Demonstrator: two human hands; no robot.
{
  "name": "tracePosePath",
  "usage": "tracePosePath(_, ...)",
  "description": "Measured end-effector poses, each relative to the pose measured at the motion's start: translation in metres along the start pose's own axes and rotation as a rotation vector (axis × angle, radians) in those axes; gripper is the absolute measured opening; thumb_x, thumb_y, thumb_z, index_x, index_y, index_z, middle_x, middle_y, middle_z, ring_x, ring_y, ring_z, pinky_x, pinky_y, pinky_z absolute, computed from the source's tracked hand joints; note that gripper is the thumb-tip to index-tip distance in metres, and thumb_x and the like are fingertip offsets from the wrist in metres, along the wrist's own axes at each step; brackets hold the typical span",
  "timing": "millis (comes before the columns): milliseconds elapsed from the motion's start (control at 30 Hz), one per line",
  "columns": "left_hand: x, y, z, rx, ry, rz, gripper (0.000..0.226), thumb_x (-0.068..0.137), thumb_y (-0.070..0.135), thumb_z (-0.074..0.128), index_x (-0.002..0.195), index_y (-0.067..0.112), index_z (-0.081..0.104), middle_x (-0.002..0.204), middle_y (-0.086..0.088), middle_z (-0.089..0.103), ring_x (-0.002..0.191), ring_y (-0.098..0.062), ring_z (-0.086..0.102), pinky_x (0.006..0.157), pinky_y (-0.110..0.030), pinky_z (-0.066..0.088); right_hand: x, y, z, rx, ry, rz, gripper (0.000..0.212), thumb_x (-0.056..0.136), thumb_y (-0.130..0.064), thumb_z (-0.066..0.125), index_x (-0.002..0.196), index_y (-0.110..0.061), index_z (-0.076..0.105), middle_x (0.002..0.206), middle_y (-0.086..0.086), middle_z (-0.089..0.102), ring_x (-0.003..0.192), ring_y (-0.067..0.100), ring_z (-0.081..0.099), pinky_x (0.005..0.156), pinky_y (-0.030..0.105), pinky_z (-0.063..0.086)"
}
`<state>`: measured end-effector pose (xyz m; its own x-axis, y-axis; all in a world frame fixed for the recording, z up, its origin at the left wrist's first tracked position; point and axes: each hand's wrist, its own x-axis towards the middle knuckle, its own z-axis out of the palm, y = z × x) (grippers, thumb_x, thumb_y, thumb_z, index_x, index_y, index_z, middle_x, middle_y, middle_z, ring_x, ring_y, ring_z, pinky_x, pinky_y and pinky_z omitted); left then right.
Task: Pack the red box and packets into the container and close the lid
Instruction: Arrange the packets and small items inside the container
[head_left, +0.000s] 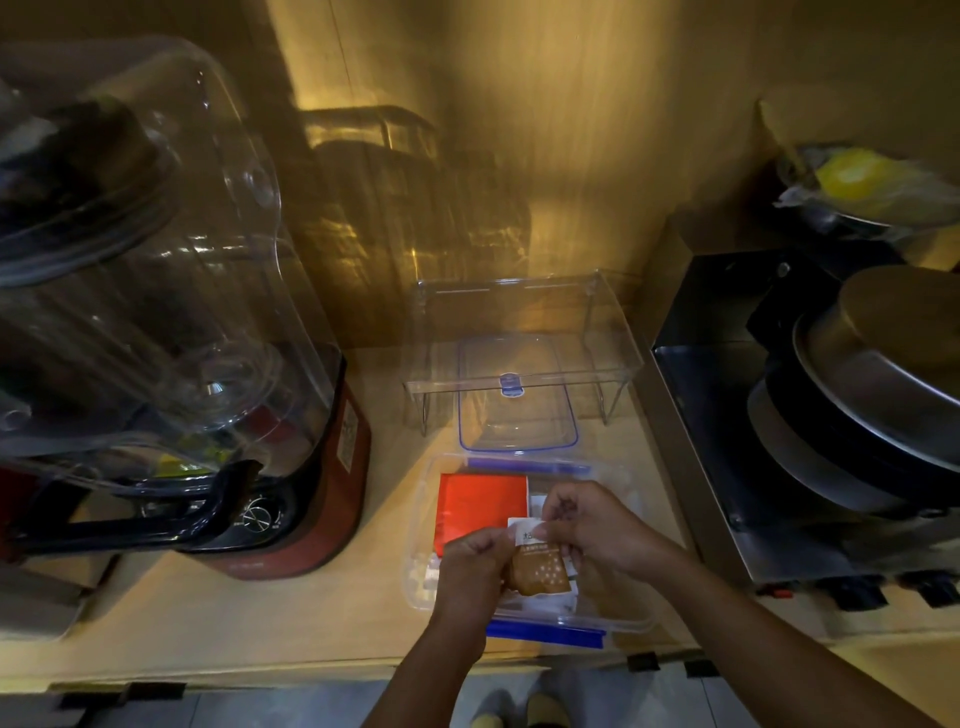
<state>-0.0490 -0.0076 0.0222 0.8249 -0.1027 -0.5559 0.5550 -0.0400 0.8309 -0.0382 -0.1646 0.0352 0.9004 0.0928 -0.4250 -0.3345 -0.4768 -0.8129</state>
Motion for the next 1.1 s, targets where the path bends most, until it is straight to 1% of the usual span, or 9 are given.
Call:
tracePosePath(300, 0.002, -0.001, 0.005, -0.032, -0.005, -0.019, 0.024, 0.09, 0.023, 0.058, 0.071, 0.01, 0.065, 0.08, -0.015, 0.068, 0.08, -0.032, 0.065, 0.078, -0.042, 0.054, 0.003, 0.01, -0.004, -0.019, 0.015, 0.007, 0.011, 0.086, -0.013, 0.065, 0.079, -0.014, 0.055, 0.075, 0.005, 0.063, 0.06, 0.013, 0.059, 0.057, 0.029, 0.051)
tracePosePath(433, 0.005, -0.002, 0.006, 0.025, -0.037, 0.015, 0.022, 0.087, 0.016, 0.062, 0.066, 0.009, 0.066, 0.069, -0.009, 0.067, 0.066, -0.021, 0.063, 0.061, -0.03, 0.052, 0.003, 0.011, -0.004, -0.036, 0.036, -0.002, 0.013, 0.085, -0.012, 0.065, 0.08, -0.018, 0.055, 0.08, 0.005, 0.061, 0.068, 0.018, 0.06, 0.063, 0.033, 0.052)
tracePosePath(500, 0.007, -0.003, 0.006, 0.038, -0.042, 0.029, 0.025, 0.087, 0.012, 0.062, 0.062, 0.01, 0.065, 0.064, -0.007, 0.065, 0.061, -0.02, 0.061, 0.056, -0.027, 0.05, 0.004, 0.011, -0.005, -0.05, 0.014, -0.019, 0.011, 0.084, -0.01, 0.065, 0.088, -0.018, 0.06, 0.086, 0.008, 0.061, 0.076, 0.022, 0.062, 0.068, 0.034, 0.052)
tracePosePath(567, 0.009, -0.004, 0.007, 0.055, -0.054, 0.039, 0.027, 0.087, 0.011, 0.061, 0.06, 0.01, 0.064, 0.062, -0.008, 0.064, 0.06, -0.02, 0.06, 0.055, -0.027, 0.049, 0.004, 0.012, -0.008, -0.151, -0.031, -0.053, 0.012, 0.085, -0.013, 0.065, 0.096, -0.016, 0.065, 0.093, 0.008, 0.065, 0.086, 0.02, 0.063, 0.075, 0.032, 0.052)
tracePosePath(667, 0.011, -0.007, 0.013, 0.088, -0.106, 0.034, 0.028, 0.087, 0.01, 0.06, 0.06, 0.01, 0.064, 0.065, -0.012, 0.061, 0.06, -0.021, 0.058, 0.056, -0.028, 0.049, 0.005, 0.013, -0.014, -0.346, -0.118, -0.089, 0.005, 0.086, -0.017, 0.062, 0.083, -0.02, 0.065, 0.086, -0.002, 0.063, 0.084, 0.013, 0.061, 0.076, 0.029, 0.049)
tracePosePath(733, 0.015, -0.01, 0.019, 0.137, -0.16, 0.008, 0.027, 0.087, 0.01, 0.061, 0.06, 0.012, 0.065, 0.067, -0.01, 0.065, 0.06, -0.019, 0.063, 0.058, -0.03, 0.052, 0.005, 0.014, -0.02, -0.445, -0.117, -0.08, 0.005, 0.085, -0.016, 0.062, 0.084, -0.018, 0.067, 0.086, -0.003, 0.062, 0.085, 0.013, 0.06, 0.078, 0.029, 0.049)
tracePosePath(867, 0.026, -0.015, 0.036, 0.478, -0.301, 0.083, 0.004, 0.078, 0.008, 0.07, 0.078, 0.011, 0.066, 0.081, -0.013, 0.069, 0.077, -0.03, 0.067, 0.07, -0.039, 0.055, 0.002, 0.02, -0.026, -0.66, -0.056, -0.085, 0.011, 0.084, -0.019, 0.064, 0.09, -0.016, 0.072, 0.097, 0.0, 0.07, 0.095, 0.012, 0.056, 0.095, 0.031, 0.032)
tracePosePath(967, 0.033, -0.021, 0.045, 0.653, -0.429, 0.182, 0.014, 0.075, 0.008, 0.07, 0.088, 0.012, 0.066, 0.09, -0.009, 0.069, 0.083, -0.024, 0.063, 0.076, -0.033, 0.051, -0.002, 0.027, -0.022, -0.861, -0.031, -0.031, 0.013, 0.086, -0.018, 0.062, 0.095, -0.015, 0.07, 0.11, 0.004, 0.065, 0.11, 0.02, 0.043, 0.097, 0.035, 0.028)
tracePosePath(1100, 0.039, -0.034, 0.055, 0.79, -0.518, 0.263, 0.031, 0.09, 0.023, 0.059, 0.12, 0.018, 0.059, 0.122, -0.006, 0.065, 0.112, -0.018, 0.059, 0.1, -0.033, 0.045, -0.005, 0.036, -0.018, -0.994, -0.064, 0.033, 0.021, 0.09, -0.017, 0.053, 0.107, -0.012, 0.065, 0.122, 0.012, 0.062, 0.126, 0.033, 0.036, 0.1, 0.039, 0.025)
